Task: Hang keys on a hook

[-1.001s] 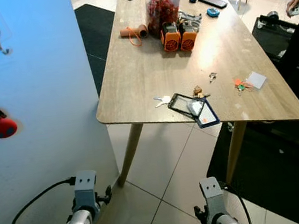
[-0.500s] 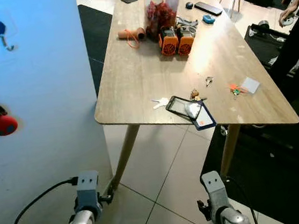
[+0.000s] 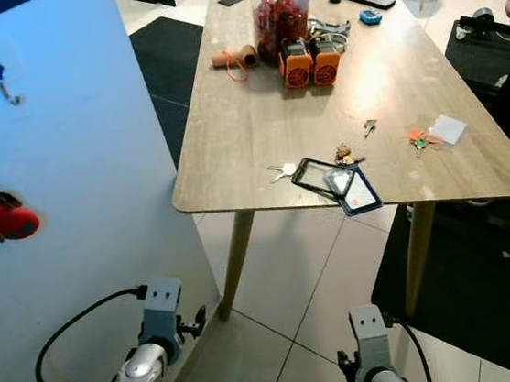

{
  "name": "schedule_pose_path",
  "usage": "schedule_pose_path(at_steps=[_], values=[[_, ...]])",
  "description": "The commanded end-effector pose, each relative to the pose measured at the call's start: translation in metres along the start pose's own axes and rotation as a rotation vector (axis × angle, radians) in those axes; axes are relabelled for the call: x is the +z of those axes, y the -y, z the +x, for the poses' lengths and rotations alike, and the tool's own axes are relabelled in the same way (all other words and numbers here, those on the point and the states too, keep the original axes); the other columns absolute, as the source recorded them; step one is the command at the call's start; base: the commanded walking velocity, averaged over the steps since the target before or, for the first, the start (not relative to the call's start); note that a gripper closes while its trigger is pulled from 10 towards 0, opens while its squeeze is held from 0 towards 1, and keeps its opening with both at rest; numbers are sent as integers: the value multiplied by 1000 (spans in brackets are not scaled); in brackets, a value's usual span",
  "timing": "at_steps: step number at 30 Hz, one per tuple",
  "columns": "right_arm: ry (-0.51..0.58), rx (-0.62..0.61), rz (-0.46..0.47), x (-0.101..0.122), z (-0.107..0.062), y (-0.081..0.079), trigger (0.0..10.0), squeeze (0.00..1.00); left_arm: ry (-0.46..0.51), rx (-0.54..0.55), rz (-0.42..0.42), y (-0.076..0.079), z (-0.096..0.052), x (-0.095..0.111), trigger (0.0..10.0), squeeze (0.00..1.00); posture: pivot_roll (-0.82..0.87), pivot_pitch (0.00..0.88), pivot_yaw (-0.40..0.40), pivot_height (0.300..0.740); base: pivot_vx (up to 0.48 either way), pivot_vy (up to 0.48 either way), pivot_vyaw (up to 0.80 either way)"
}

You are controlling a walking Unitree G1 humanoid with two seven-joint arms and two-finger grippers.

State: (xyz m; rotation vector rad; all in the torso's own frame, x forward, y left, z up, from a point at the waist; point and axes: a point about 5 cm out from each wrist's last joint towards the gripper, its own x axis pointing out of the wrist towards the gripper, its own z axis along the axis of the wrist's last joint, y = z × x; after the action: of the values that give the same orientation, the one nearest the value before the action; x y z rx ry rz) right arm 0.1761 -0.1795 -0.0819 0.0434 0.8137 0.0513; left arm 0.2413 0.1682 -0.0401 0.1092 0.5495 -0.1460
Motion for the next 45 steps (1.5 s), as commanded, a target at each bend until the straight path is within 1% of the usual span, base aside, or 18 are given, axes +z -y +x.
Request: schedule_pose_path(at_steps=[1, 7, 16, 18, 20, 29, 32, 40, 41, 45], values=[[-12, -13, 21, -6, -2, 1, 10000, 0, -23, -6, 5, -1, -1, -4, 10000, 0, 69, 74, -30, 740, 0, -319, 0], [-9, -20, 24, -4, -2, 3, 10000, 0, -25, -20, -8, 3, -2, -6, 10000, 0, 67, 76, -45, 740, 0, -367, 0], [-10, -15, 17, -4, -1, 1, 10000, 0, -30, -16, -13, 2, -3, -8, 10000, 0, 67, 76, -50, 740, 0, -399, 0], [-11, -15, 16, -4, -1, 1, 10000, 0, -31, -7, -42, 1, -3, -8, 10000, 0, 68, 76, -50, 740, 0, 0, 0], [-14, -15, 16, -5, -1, 1, 10000, 0, -31, 0, -41, 0, -3, -8, 10000, 0, 69, 75, -50, 740, 0, 0, 0], [-25, -18, 14, -6, -2, 2, 10000, 0, -30, 3, -18, -3, -1, -5, 10000, 0, 69, 68, -48, 740, 0, 0, 0], [-29, -19, 14, -6, -2, 3, 10000, 0, -25, -4, 5, -2, -1, -3, 10000, 0, 66, 59, -46, 740, 0, 0, 0], [-30, -20, 11, -6, -2, 4, 10000, 0, -29, -12, 3, 0, 0, -3, 10000, 0, 66, 56, -49, 740, 0, -460, 0], [-31, -22, 10, -6, -2, 4, 10000, 0, -23, -6, -18, 0, 0, -3, 10000, 0, 66, 57, -49, 740, 0, -364, 0], [-31, -24, 10, -5, -2, 5, 10000, 0, -30, 0, -17, 0, 0, -3, 10000, 0, 67, 58, -50, 740, 0, 0, 0]])
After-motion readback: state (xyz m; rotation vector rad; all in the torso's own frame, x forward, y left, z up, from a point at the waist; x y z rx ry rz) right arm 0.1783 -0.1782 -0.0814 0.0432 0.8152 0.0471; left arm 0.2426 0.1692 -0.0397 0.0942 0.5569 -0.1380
